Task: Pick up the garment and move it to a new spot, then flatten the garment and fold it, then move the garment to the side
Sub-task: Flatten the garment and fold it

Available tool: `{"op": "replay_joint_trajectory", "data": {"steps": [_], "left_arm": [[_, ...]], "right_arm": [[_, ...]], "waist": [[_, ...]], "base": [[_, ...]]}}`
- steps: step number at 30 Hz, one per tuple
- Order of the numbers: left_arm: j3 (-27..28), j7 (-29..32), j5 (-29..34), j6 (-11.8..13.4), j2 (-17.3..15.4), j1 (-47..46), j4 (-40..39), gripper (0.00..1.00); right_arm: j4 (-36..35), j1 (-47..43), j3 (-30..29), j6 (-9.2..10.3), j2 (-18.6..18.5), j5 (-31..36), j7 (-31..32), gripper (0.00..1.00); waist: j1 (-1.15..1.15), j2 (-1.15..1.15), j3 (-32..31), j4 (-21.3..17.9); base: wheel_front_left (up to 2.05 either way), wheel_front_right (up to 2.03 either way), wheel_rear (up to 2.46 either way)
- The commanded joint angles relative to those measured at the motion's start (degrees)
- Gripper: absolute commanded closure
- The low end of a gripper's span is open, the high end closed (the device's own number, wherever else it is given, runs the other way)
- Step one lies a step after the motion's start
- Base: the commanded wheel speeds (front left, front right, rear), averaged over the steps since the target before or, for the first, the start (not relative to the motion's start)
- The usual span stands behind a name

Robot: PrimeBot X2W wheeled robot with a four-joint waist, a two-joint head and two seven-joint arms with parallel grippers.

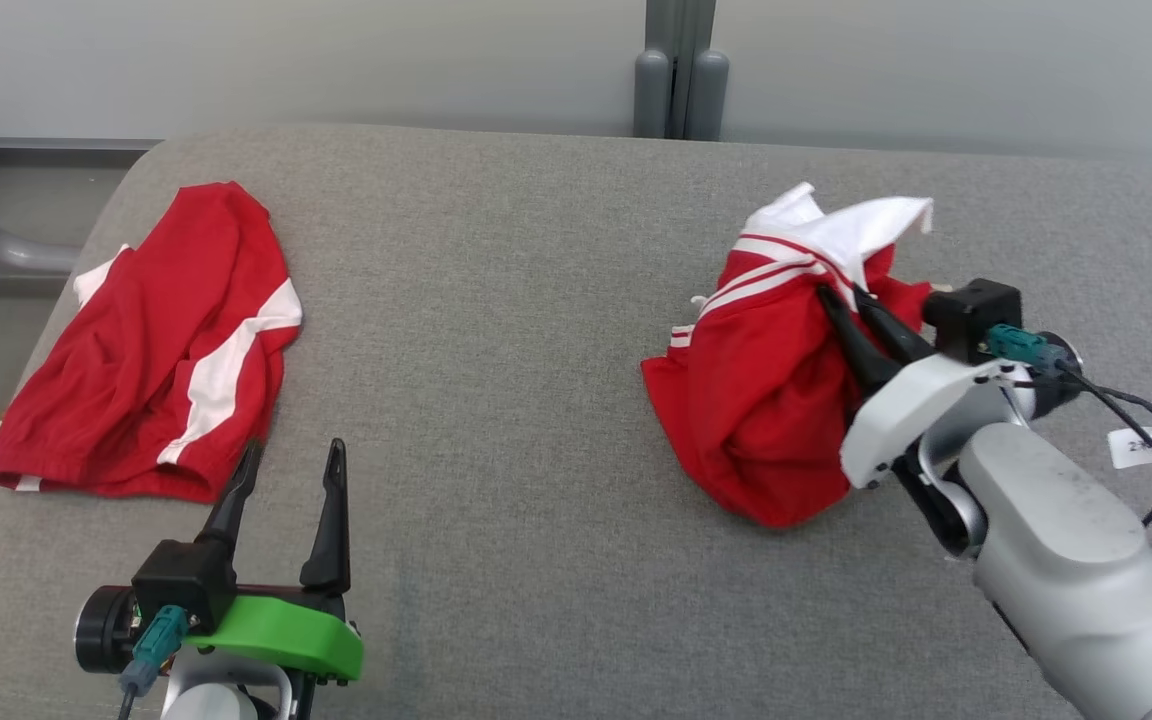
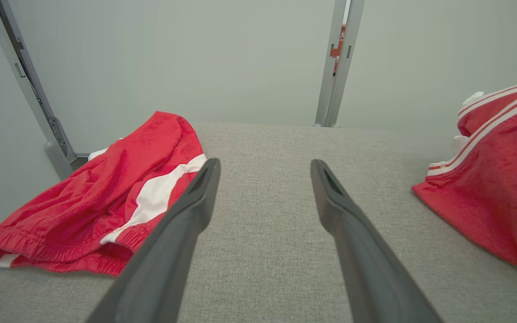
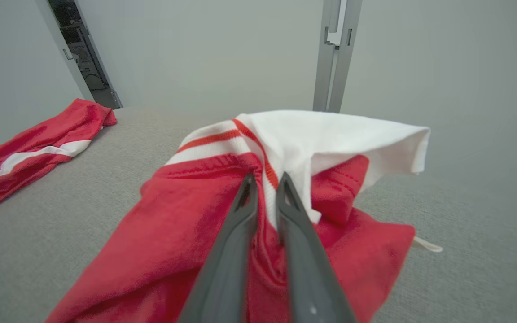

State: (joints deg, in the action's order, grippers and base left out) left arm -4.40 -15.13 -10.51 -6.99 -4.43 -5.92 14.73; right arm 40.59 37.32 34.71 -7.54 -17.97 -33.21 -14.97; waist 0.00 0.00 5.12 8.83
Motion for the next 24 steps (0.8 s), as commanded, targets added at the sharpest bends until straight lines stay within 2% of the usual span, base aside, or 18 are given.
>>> {"op": "replay_joint_trajectory", "data": {"steps": [1,7,12,13,14,18,24], "left_arm": [[0.37,-0.03,0.41,-0.11,-0.05,0.85,-0.34,0.00],[0.81,-0.03,0.74,-0.04,0.12,1.65,-0.51,0.00],[0.99,-0.03,1.04,-0.07,0.30,2.04,-0.34,0.00],[1.04,-0.03,1.05,-0.07,0.36,2.12,-0.30,0.00],[1.07,-0.03,1.09,-0.06,0.42,2.21,-0.23,0.00],[1.64,-0.03,1.13,0.17,0.49,2.52,-0.19,0.00],[2.34,-0.03,1.38,0.24,0.58,2.93,-0.53,0.00]], "right_arm": [[-2.66,0.13,0.12,0.10,2.34,2.50,-0.24,1.00],[-6.34,-3.33,5.16,0.10,8.83,7.39,-0.27,1.00],[-4.95,-7.26,13.84,0.10,12.34,7.91,-0.27,1.00],[-4.72,-7.85,15.13,0.10,12.72,7.53,-0.27,0.55],[-4.52,-8.53,16.80,0.10,13.12,7.11,-0.27,0.00],[-6.21,-9.97,18.25,0.10,13.55,6.07,-0.28,0.00],[-12.95,-12.26,13.78,0.10,10.31,8.09,-0.25,0.00]], "waist": [[0.00,0.00,-0.50,0.94],[0.00,0.00,-0.83,2.83],[0.00,0.00,-1.11,3.69],[0.00,0.00,-1.18,3.75],[0.00,0.00,-1.28,3.77],[0.00,0.00,-1.80,3.26],[0.00,0.00,-2.38,2.13]], "base": [[0.00,0.00,0.00],[0.00,0.00,0.00],[0.00,0.00,0.00],[0.00,0.00,0.00],[0.00,0.00,0.00],[0.00,0.00,0.00],[0.00,0.00,0.00]]}}
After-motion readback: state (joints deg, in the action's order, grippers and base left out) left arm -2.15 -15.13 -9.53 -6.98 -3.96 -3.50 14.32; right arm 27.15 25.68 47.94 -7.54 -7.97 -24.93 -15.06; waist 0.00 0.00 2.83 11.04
